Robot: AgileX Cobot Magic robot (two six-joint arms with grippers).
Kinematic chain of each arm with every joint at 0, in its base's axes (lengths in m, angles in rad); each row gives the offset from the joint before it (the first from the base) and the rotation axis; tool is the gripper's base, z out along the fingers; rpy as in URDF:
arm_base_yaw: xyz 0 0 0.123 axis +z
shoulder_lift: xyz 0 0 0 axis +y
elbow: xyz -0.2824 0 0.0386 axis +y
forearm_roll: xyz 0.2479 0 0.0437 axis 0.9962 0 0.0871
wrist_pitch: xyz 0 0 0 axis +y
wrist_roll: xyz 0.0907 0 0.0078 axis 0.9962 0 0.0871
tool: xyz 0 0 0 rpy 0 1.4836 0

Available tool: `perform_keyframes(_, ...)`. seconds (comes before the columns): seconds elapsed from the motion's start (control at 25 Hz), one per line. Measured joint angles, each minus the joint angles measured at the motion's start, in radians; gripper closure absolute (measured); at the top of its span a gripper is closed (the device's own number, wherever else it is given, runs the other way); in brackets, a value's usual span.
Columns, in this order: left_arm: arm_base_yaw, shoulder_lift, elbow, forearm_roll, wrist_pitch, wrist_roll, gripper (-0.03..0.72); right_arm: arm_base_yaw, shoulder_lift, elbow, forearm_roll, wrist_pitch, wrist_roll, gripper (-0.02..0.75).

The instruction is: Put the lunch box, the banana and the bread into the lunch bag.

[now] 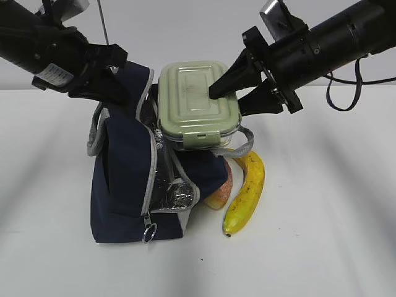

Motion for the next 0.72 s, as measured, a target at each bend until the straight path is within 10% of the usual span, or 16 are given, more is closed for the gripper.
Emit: perform_keyframes(0.72,0.000,0.000,0.000,-0.001,-0.004,0.002,0.691,0.163,0.062,-0.197,-0.363,-0.015,0.320,0.363)
